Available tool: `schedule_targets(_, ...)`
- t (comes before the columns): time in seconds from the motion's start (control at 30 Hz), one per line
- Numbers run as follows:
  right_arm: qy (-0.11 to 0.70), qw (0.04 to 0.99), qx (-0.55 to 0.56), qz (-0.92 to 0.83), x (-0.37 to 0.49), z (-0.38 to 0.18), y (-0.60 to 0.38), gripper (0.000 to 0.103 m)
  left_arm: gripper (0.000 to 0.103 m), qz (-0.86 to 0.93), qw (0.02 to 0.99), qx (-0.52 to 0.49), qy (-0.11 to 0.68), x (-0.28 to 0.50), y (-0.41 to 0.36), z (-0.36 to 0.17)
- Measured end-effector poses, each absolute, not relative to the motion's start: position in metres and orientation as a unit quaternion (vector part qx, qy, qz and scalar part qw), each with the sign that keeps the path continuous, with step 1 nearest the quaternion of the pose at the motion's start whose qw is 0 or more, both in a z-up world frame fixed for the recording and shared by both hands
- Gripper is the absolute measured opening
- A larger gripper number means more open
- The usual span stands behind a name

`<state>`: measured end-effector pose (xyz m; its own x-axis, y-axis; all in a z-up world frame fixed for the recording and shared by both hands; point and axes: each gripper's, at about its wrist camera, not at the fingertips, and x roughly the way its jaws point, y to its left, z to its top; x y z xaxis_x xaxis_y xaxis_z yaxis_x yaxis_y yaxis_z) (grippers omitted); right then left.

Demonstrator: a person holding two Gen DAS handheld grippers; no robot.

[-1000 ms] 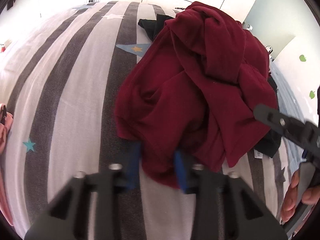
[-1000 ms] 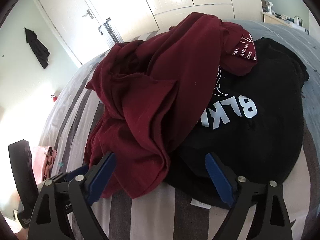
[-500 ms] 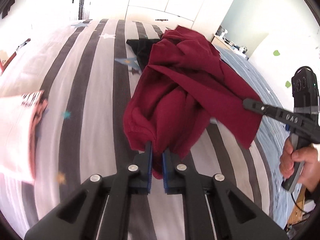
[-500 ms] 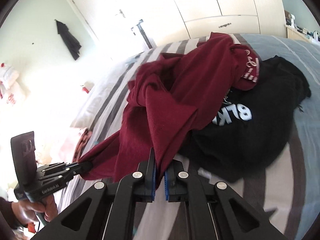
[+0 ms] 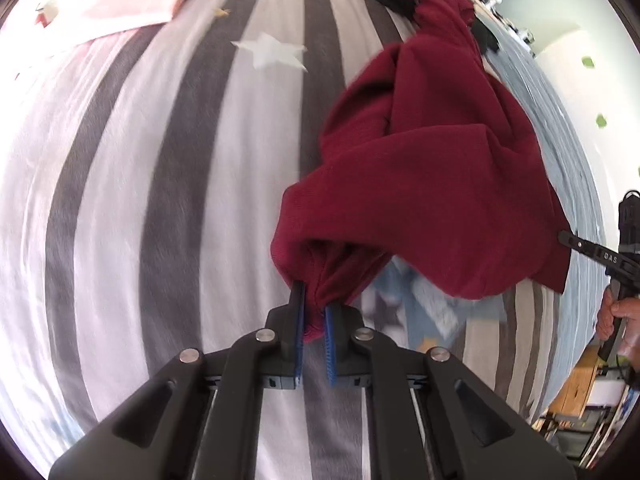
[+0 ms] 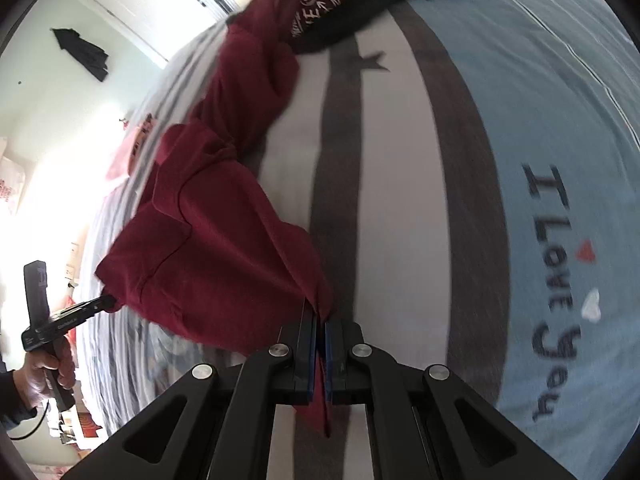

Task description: Fold clothes

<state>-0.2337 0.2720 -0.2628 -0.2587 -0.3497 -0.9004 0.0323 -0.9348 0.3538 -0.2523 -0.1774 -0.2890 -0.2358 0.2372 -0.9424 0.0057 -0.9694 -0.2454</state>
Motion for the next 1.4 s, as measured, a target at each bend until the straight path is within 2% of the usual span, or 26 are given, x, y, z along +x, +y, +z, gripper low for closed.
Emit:
schedule_targets(0.1,-0.11,0.113,0.601,-0.784,-0.221,-0.265,0.277,0.003,0.016,0.787,0.072,-0.602,-0.117,-0.246,-0.173,-0.269)
schedule_targets(0.17,-0.11,0.111,0.594,-0.789,-0.224,-0.26,0.278,0.003,0.025,0.793,0.062,-0.59,-0.138,-0.246,-0.177,-0.252)
schedule_targets(0.23,-0.111,0.105,0.585,-0.796,-0.228,-0.255,0.278,0.007,0.03,0.81,0.052,-0.565,-0.148,-0.244,-0.181,-0.229)
schedule_targets(0.3,-0.119,0.099,0.581,-0.799,-0.237,-0.255,0.281,0.008,0.045,0.829,0.045,-0.537,-0.153,-0.245,-0.188,-0.206)
schedule_targets(0.33,-0.125,0.093,0.579,-0.8,-0.241,-0.254,0.282,0.016,0.061,0.837,0.04,-0.526,-0.146,-0.253,-0.194,-0.196)
schedule_targets(0.37,-0.133,0.089,0.579,-0.799,-0.243,-0.255,0.284,0.021,0.073,0.845,0.034,-0.516,-0.137,-0.258,-0.198,-0.189)
schedule_targets(0.43,-0.14,0.082,0.576,-0.801,-0.236,-0.251,0.284,0.035,0.075,0.852,0.028,-0.51,-0.117,-0.261,-0.198,-0.191)
schedule_targets(0.53,-0.146,0.075,0.573,-0.803,-0.234,-0.25,0.281,0.046,0.075,0.843,0.034,-0.526,-0.11,-0.291,-0.203,-0.211)
schedule_targets(0.73,-0.141,0.068,0.599,-0.785,-0.254,-0.269,0.266,0.05,0.073,0.805,0.073,-0.57,-0.148,-0.352,-0.205,-0.289)
schedule_targets(0.83,-0.12,0.05,0.619,-0.774,-0.249,-0.281,0.256,0.05,0.067,0.79,0.092,-0.587,-0.151,-0.368,-0.188,-0.309)
schedule_targets(0.9,-0.124,0.041,0.613,-0.779,-0.245,-0.284,0.255,0.05,0.059,0.792,0.108,-0.585,-0.136,-0.369,-0.176,-0.31)
schedule_targets(0.97,-0.134,0.033,0.608,-0.782,-0.244,-0.285,0.255,0.05,0.031,0.793,0.125,-0.583,-0.128,-0.366,-0.166,-0.307)
schedule_targets(1.0,-0.14,0.031,0.605,-0.783,-0.243,-0.284,0.256,0.052,0.027,0.791,0.131,-0.583,-0.129,-0.363,-0.161,-0.306)
schedule_targets(1.03,-0.142,0.031,0.601,-0.786,-0.243,-0.283,0.256,0.049,0.018,0.79,0.138,-0.583,-0.129,-0.359,-0.157,-0.304)
schedule_targets(1.07,-0.14,0.033,0.596,-0.79,-0.242,-0.281,0.256,0.045,0.014,0.792,0.143,-0.58,-0.127,-0.355,-0.153,-0.3)
schedule_targets(1.1,-0.137,0.037,0.591,-0.794,-0.242,-0.278,0.256,0.025,0.013,0.794,0.149,-0.576,-0.125,-0.351,-0.148,-0.295)
schedule_targets(1.13,-0.136,0.039,0.589,-0.796,-0.242,-0.276,0.258,0.001,0.012,0.796,0.153,-0.572,-0.127,-0.346,-0.145,-0.289)
schedule_targets(1.23,-0.152,0.035,0.582,-0.798,-0.242,-0.263,0.277,0.002,0.01,0.807,0.16,-0.546,-0.157,-0.332,-0.145,-0.259)
schedule_targets(1.4,-0.123,0.0,0.539,-0.833,-0.239,-0.209,0.332,0.002,0.01,0.834,0.16,-0.492,-0.191,-0.3,-0.145,-0.191)
